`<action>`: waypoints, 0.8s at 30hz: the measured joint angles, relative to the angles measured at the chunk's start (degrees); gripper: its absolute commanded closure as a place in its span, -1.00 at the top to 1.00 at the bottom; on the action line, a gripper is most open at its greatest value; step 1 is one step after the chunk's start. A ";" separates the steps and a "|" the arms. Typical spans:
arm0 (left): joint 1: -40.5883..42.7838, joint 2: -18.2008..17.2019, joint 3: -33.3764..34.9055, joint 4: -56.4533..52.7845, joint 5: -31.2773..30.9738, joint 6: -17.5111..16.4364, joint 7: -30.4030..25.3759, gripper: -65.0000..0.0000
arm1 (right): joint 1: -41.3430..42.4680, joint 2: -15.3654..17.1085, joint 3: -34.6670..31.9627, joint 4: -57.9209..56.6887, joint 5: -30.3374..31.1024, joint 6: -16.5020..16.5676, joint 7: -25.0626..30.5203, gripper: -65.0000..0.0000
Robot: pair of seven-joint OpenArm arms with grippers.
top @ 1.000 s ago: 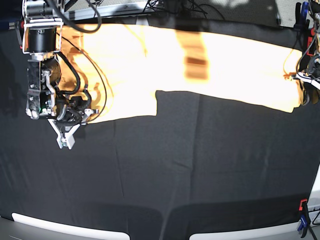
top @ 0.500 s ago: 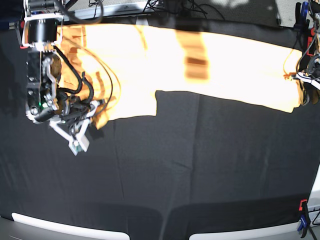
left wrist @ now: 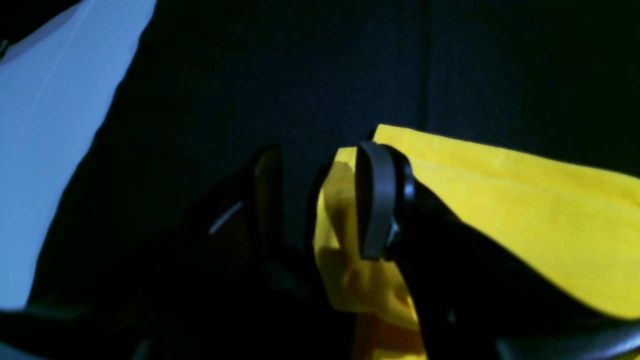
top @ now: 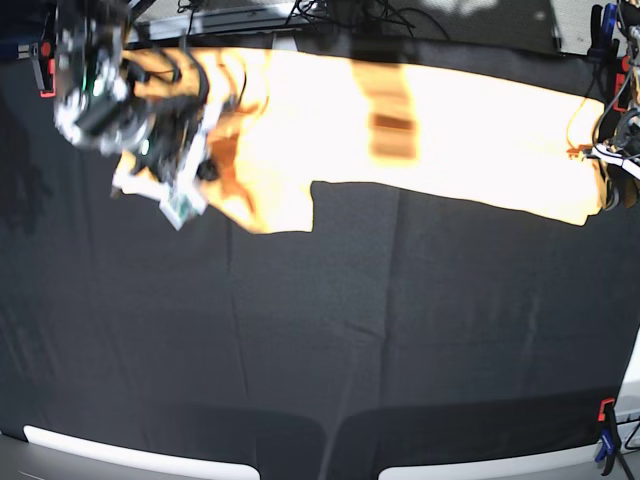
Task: Layout the t-shirt on the table in an organized manner, then fold the t-shirt properly
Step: 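Grasp the folded edge near the collar with the right gripper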
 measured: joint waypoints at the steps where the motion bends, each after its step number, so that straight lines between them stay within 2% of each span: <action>1: 0.00 0.02 0.00 0.00 -0.02 -0.02 -0.04 -0.32 | -1.62 0.07 0.00 1.53 -0.20 -0.04 1.07 -1.00; 6: -0.02 0.00 0.00 0.00 -0.02 -0.02 0.00 -0.32 | -9.11 -0.02 0.02 4.76 0.07 0.02 5.07 -1.00; 12: -0.02 0.00 0.00 0.00 -0.04 -0.02 -0.02 -0.32 | -14.51 -0.02 0.04 4.76 1.07 0.02 5.55 -1.00; 15: -0.02 0.00 0.00 0.00 -0.04 -0.02 -0.02 -0.32 | -15.34 0.00 -0.94 4.79 2.97 1.33 5.77 -1.00; 19: -0.02 0.02 0.00 0.00 -0.04 -0.02 -0.02 -0.32 | -15.30 0.13 -6.58 4.81 2.82 1.33 5.92 -1.00; 24: -0.02 0.00 0.00 0.00 -0.04 -0.02 -0.02 -0.32 | -15.32 0.13 -15.91 4.81 -4.11 0.59 6.23 -1.00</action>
